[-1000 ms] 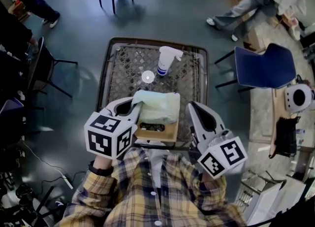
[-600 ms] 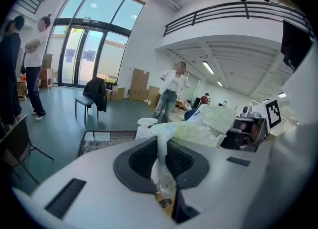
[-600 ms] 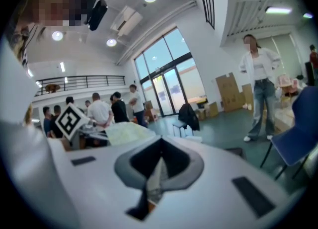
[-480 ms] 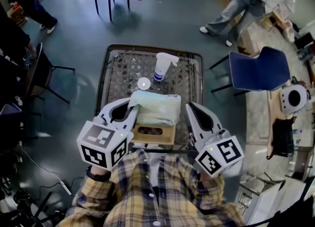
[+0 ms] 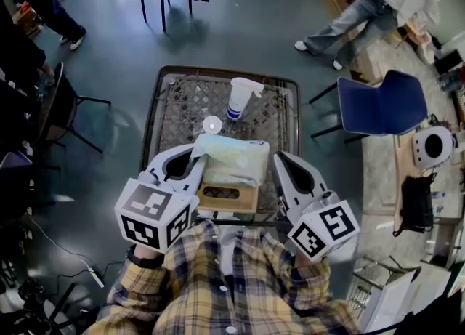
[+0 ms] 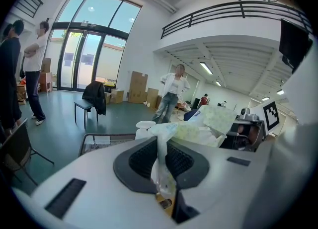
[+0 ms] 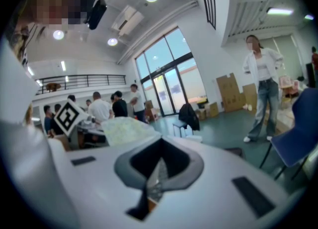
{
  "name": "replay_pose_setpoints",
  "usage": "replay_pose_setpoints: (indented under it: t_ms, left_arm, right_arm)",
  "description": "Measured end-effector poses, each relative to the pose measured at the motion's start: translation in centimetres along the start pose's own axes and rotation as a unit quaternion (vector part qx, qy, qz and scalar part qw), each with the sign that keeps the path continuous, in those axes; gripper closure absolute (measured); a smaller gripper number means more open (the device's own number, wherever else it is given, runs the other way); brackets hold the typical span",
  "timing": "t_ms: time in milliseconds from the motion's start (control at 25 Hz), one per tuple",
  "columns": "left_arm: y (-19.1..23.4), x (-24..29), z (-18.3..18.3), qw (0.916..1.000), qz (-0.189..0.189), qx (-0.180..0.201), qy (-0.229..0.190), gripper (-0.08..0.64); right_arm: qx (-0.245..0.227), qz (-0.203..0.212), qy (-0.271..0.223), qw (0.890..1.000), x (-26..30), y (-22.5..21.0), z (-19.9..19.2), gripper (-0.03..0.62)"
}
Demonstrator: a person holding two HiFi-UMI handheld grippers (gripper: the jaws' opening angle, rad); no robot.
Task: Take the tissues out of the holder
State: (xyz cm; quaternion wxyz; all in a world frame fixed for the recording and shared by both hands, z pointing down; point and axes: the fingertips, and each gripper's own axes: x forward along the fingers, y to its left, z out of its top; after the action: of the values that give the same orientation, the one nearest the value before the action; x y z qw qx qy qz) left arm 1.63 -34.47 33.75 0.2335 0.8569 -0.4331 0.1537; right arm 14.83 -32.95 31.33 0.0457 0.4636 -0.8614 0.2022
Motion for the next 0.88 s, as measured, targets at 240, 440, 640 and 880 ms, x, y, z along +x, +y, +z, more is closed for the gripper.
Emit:
replay_pose_setpoints:
  t_ms: [240, 440, 640, 880]
  left_arm:
    - [-0.23, 0.09, 0.03, 1.0000, -0.001, 0.004, 0.000, 0.517]
    - [-0.20, 0.07, -0.04, 1.0000, 0.000, 0.003, 0.001, 0.517]
    - [-0.18, 0.12, -0.22, 1.0000, -0.001, 0.004, 0.003, 0.517]
    - [-0.13, 0.19, -0.17, 1.0000, -0.001, 0.007, 0.005, 0.517]
  right_arm:
    - [-0.003, 0.003, 0.002, 1.000, -0.10, -0.04, -0.15, 0.583]
    - [-0.004, 0.005, 0.006, 1.000, 0.02, 0.04, -0.44, 0.583]
    - [-0.004, 0.007, 0.009, 1.000, 0.17, 0.12, -0.61, 0.583]
    - [-0.005, 0.009, 0.009, 1.000, 0.35, 0.14, -0.55, 0.583]
